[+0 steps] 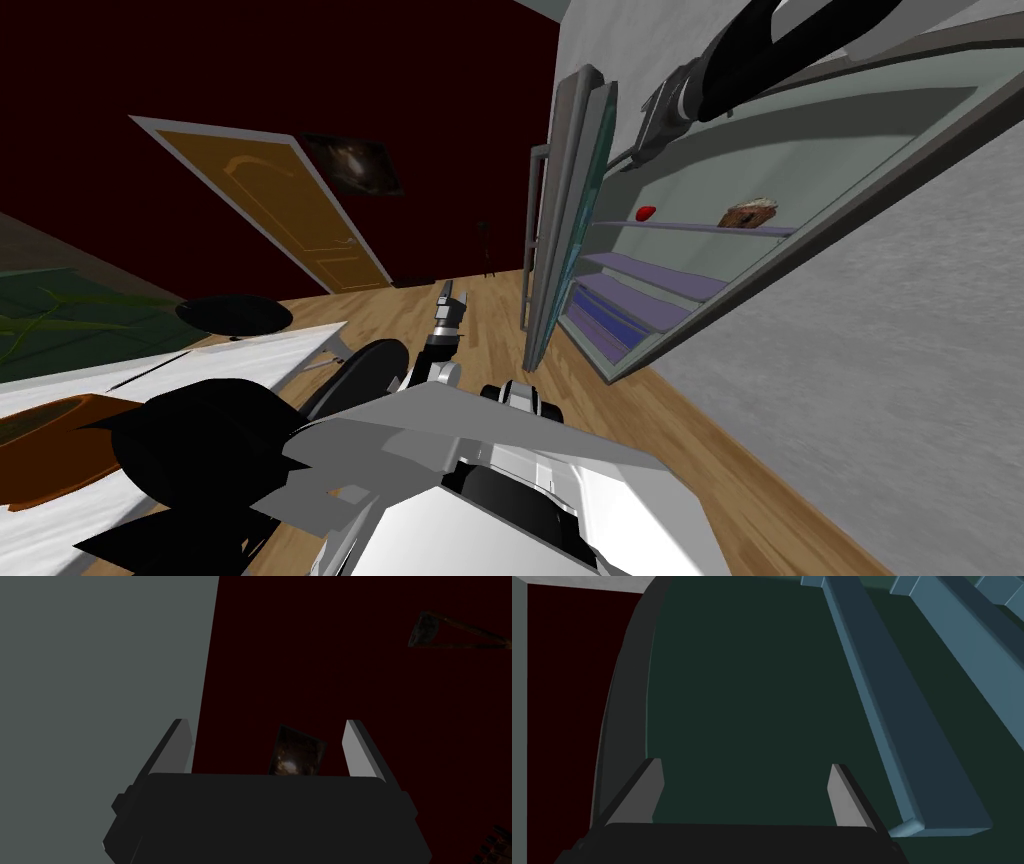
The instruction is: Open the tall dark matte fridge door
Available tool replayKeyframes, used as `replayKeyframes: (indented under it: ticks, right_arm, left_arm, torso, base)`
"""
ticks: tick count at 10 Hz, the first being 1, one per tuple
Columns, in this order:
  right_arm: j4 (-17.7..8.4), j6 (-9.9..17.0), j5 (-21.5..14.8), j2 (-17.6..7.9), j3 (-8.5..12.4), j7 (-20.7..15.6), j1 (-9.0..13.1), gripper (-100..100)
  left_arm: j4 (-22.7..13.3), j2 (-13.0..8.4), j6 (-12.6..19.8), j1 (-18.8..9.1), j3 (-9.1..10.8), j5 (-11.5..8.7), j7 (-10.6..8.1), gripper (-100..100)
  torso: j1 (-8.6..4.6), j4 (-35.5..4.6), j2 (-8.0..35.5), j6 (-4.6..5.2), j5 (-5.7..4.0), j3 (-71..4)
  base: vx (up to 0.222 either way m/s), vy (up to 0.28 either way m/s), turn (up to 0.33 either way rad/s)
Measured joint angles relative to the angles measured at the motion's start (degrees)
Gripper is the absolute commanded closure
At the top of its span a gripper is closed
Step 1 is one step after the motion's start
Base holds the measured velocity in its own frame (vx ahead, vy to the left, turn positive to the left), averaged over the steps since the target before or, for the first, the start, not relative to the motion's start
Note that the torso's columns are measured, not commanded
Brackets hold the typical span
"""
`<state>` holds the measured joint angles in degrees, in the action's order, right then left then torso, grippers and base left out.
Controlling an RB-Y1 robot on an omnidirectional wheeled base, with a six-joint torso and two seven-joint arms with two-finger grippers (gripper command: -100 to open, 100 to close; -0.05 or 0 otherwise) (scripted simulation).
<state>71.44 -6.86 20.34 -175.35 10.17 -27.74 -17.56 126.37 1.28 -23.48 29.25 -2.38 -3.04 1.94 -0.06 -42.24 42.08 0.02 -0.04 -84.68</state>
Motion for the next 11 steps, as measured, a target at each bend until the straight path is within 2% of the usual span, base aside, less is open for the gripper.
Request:
replayKeyframes:
  ticks: [1,2,4,5,6,8,11]
  right_arm:
    - [0.0,-0.1,0.0,0.0,0.0,-0.1,0.1,100]
    - [0.0,-0.1,0.0,0.0,0.0,-0.1,0.0,100]
    - [-0.7,-0.5,0.1,0.1,-1.2,0.1,0.0,100]
    - [-0.6,-0.5,0.2,0.0,-1.7,0.3,0.2,100]
    - [-1.0,-0.7,0.3,-0.1,-2.2,0.4,0.0,-100]
    - [-1.5,-2.7,0.0,0.2,-2.9,0.6,1.7,-100]
    - [-2.4,-6.2,-0.4,0.7,-4.1,1.0,4.2,-100]
  left_arm:
    - [0.0,0.0,0.0,0.0,0.0,0.0,0.0,0]
    - [0.0,0.0,0.0,0.0,0.0,0.0,0.0,0]
    - [0.0,0.0,0.0,0.0,-0.02,0.0,0.0,0]
    - [0.0,0.0,0.0,0.0,-0.03,0.0,0.0,0]
    - [0.0,0.0,0.0,0.0,-0.03,0.0,0.0,0]
    - [0.0,0.0,0.0,0.0,0.0,0.0,0.0,0]
    - [0.0,0.0,0.0,0.0,0.01,0.0,0.0,0]
  torso:
    - [0.05,0.0,0.1,-0.04,0.04,0.0]
    - [0.03,-0.1,0.3,-0.03,0.03,0.1]
    - [0.81,0.0,0.1,-0.05,0.29,0.1]
    - [0.61,0.0,0.1,-0.07,0.27,0.0]
    - [0.17,0.0,0.3,-0.05,0.1,0.1]
    - [-0.7,0.0,0.2,0.02,-0.24,0.1]
    - [0.11,0.0,0.2,-0.03,0.05,0.1]
  base:
    - [0.007,0.002,0.0]
    - [0.024,0.118,-0.106]
    - [0.084,0.293,-0.127]
    - [0.012,0.257,-0.079]
    - [0.03,0.137,-0.087]
    - [0.075,0.006,-0.054]
    - [0.06,-0.005,-0.05]
